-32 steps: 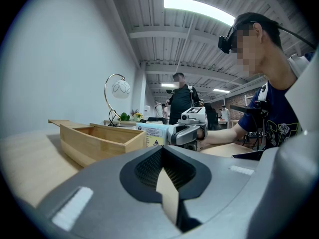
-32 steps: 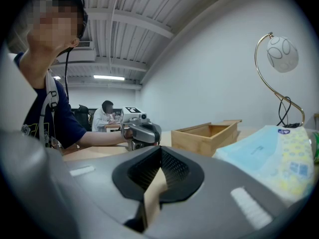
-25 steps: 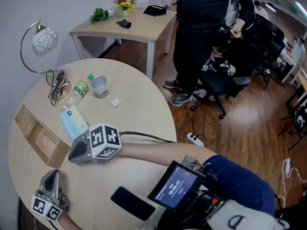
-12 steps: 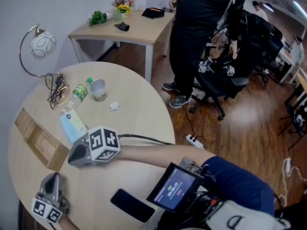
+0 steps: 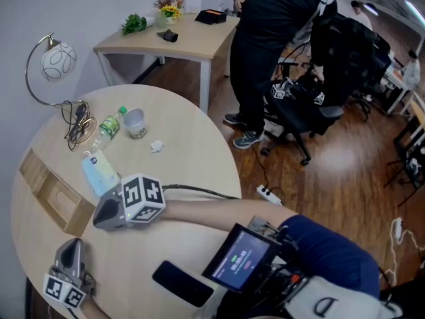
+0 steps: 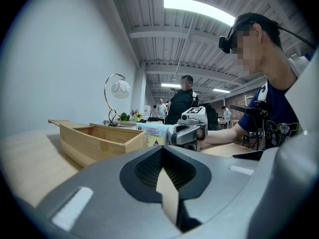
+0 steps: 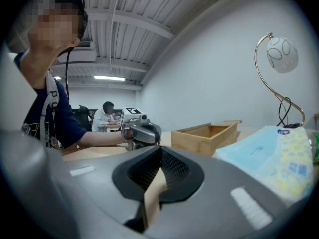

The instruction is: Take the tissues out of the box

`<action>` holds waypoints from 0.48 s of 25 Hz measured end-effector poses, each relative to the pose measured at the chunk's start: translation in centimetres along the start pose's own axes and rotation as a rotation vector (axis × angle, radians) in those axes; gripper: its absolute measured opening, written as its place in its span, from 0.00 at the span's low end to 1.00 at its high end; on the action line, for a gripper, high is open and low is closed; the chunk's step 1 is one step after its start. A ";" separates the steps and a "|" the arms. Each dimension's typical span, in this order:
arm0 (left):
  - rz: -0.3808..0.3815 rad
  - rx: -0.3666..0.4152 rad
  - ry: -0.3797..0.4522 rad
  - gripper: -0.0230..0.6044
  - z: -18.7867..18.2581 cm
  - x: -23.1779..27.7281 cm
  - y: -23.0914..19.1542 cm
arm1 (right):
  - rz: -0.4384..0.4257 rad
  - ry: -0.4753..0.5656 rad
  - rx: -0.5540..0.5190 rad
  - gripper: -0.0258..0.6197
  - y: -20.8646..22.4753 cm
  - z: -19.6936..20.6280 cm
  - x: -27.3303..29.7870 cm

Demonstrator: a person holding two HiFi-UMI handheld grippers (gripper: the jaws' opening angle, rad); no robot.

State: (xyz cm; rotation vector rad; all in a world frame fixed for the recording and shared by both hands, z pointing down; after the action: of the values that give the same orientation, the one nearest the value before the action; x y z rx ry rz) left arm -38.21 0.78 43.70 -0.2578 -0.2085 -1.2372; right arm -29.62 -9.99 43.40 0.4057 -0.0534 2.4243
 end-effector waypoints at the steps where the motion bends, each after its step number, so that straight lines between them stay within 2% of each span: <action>1: -0.001 -0.001 0.002 0.04 0.0 0.0 0.0 | 0.000 0.000 0.000 0.05 0.0 0.0 0.0; 12: 0.002 0.002 0.000 0.04 0.0 0.0 0.1 | 0.000 0.002 0.000 0.05 -0.1 0.0 -0.1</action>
State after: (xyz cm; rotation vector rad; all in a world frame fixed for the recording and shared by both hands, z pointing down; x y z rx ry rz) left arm -38.10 0.80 43.69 -0.2558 -0.2095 -1.2345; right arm -29.54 -9.97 43.37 0.4031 -0.0524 2.4243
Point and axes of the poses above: the fingertips, and each gripper's own axes: x forward along the fingers, y to its right, z out of its underside, the point moved 4 cm from there along -x, backward along the fingers, and after that the axes turned 8 degrees about -y, right-handed, at the moved point
